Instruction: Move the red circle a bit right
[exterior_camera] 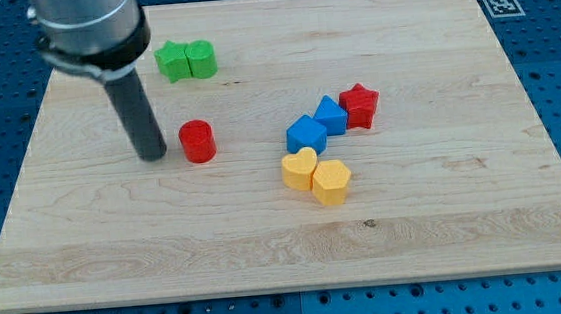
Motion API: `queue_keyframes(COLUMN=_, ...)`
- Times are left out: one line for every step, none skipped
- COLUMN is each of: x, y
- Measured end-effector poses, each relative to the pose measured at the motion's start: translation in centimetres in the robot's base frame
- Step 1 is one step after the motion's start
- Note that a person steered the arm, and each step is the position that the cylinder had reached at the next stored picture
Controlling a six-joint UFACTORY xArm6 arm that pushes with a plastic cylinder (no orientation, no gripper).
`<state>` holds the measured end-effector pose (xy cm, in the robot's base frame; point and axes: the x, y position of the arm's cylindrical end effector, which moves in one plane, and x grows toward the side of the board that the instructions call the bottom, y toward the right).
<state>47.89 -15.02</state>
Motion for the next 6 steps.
queue_keyframes(x=1.6, y=0.9)
queue_keyframes(x=-1.2, y=2.0)
queue_keyframes(x=-2.3, y=3.1)
queue_keyframes(x=-2.5, y=5.4)
queue_keyframes(x=-1.9, y=5.8)
queue_keyframes(x=0.5, y=7.3)
